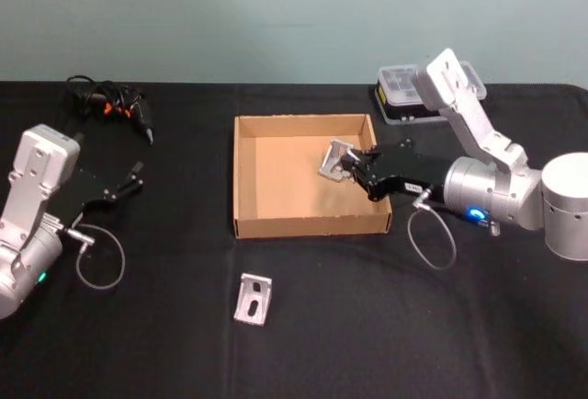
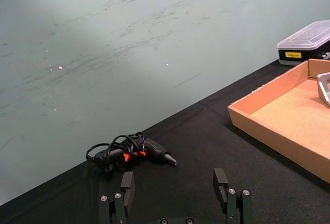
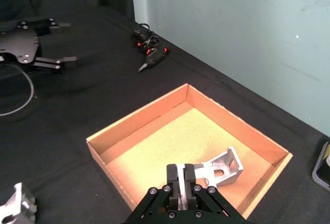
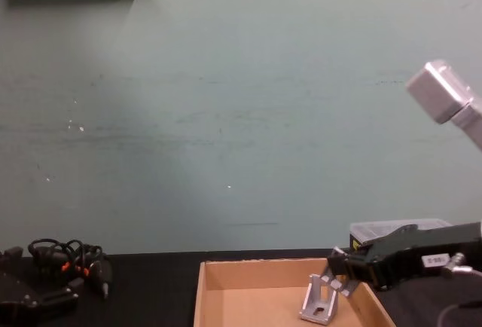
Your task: Use one hand to pick up the angle iron from the table and place it into the box.
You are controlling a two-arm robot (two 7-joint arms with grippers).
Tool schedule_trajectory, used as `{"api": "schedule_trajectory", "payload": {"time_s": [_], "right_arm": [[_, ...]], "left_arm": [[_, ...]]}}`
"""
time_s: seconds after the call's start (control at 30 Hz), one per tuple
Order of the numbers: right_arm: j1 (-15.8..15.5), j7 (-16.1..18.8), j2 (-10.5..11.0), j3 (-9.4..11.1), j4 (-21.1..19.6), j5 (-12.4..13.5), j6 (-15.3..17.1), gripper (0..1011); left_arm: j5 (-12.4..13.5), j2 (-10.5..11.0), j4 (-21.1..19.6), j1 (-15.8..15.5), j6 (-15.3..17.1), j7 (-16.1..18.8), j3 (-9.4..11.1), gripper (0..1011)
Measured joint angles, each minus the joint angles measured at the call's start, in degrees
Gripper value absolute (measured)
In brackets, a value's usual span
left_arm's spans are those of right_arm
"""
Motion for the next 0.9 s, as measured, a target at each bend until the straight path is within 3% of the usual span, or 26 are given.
{"api": "schedule_trajectory", "payload": {"time_s": [0.03,0.33,0.7,0.9], "right_arm": [[0.8,0.3,-1.2,0.0,2.1,-0.3,0.1,82],[2.8,1.8,-4.2,-0.8,8.2,-2.0,0.4,82],[3.8,3.5,-5.5,-1.1,11.2,-4.2,0.8,83],[3.8,3.9,-5.9,-0.4,11.4,-5.0,0.7,243]], "left_arm": [[0.0,0.0,0.0,0.0,0.0,0.0,0.0,1000],[0.0,0.0,0.0,0.0,0.0,0.0,0.0,1000],[0.0,0.0,0.0,0.0,0.0,0.0,0.0,1000],[0.0,0.0,0.0,0.0,0.0,0.0,0.0,1000]]}}
